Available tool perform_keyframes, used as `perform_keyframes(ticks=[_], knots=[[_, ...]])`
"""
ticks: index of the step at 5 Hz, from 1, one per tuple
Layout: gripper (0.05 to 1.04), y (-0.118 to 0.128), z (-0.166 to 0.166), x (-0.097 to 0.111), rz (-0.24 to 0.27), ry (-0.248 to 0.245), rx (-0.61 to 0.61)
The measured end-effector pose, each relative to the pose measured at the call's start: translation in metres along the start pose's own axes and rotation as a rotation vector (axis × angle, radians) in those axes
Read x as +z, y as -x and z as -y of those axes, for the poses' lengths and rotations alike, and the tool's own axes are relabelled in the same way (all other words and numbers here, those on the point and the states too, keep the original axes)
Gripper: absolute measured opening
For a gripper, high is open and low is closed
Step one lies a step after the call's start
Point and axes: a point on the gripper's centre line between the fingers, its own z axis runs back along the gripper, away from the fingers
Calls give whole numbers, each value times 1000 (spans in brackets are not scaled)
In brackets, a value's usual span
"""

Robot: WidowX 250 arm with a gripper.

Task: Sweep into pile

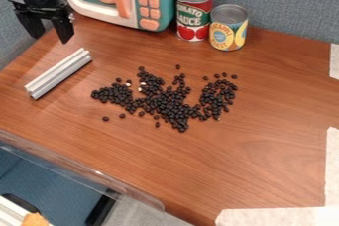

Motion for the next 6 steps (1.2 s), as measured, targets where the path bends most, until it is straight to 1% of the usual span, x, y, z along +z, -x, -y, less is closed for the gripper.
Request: perform_keyframes(ticks=[1, 2, 3, 4, 5, 6], knots=[[1001, 5, 2, -13, -30, 15, 0], [1001, 15, 4, -28, -48, -16, -42], [1001, 20, 5, -35, -43, -26, -96], [1001, 27, 3, -43, -53, -60, -151], [1000, 29, 1, -46, -48, -92, -176], [990, 29, 0, -49, -49, -97, -176]])
